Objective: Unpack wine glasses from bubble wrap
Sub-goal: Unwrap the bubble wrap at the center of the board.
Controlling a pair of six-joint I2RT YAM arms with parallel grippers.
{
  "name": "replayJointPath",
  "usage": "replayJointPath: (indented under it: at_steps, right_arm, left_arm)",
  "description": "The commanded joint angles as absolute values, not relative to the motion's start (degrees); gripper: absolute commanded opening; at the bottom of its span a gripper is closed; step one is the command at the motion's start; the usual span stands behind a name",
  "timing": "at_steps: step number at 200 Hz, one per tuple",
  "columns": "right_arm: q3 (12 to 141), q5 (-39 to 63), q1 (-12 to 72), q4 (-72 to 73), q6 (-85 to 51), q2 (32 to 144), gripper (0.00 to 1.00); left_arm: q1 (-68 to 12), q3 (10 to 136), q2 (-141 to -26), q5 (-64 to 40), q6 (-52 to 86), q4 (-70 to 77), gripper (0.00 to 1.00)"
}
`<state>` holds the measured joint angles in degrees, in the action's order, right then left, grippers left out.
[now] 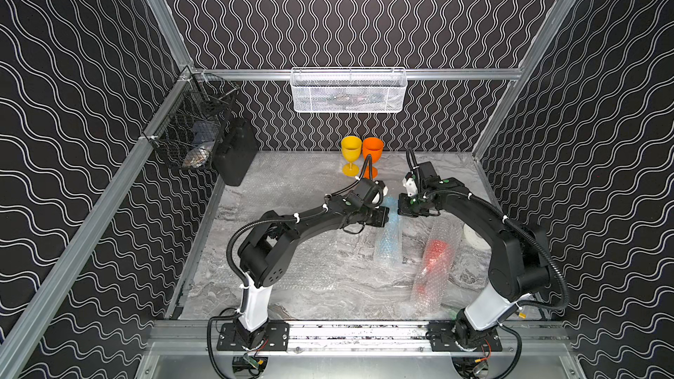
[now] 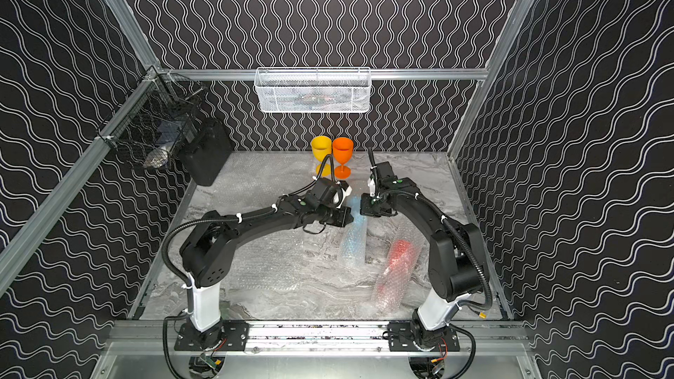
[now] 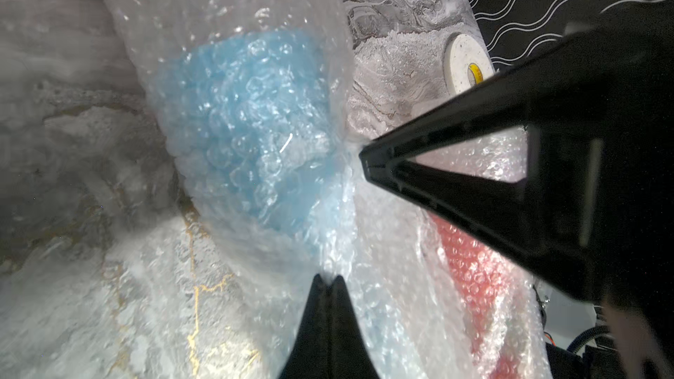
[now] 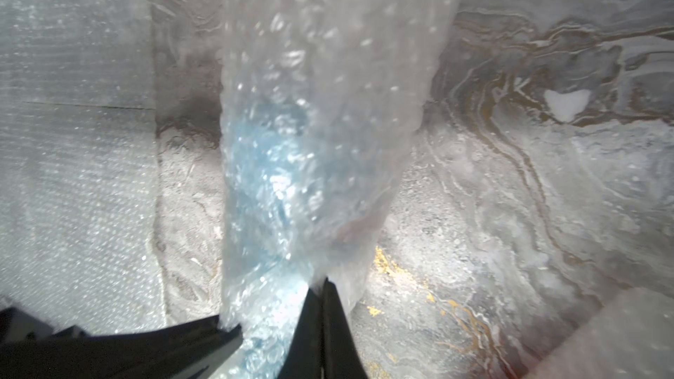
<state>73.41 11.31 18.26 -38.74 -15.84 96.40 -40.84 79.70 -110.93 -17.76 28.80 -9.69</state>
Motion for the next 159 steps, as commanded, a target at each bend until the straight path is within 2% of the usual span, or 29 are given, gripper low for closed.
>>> replayJointPath:
  at_steps: [1,86,133,159]
  right_arm:
    - [73.0,12.7,18.29,-38.29,-15.56,95.93,0.05]
    - [72.05,10.53,22.13,-39.29,-14.5,96.91,0.1]
    - [72.85,3.68,25.75,-40.16,-13.72,96.53,0.26]
    - [73.21,-0.28,25.75,-40.68,-14.02,97.58,0.27]
  left_arm:
    - [-41.22,77.0,-108.37,-16.81,29.81,-7.22,0.0]
    - [-41.92,74.34,-107.4,-15.69,29.6,-8.08,0.0]
    - [-42.26,74.7,-107.31,-15.54,29.62,-8.34,0.0]
    - [-42.36,74.79,-106.83,-15.22,29.44,-8.77,0.0]
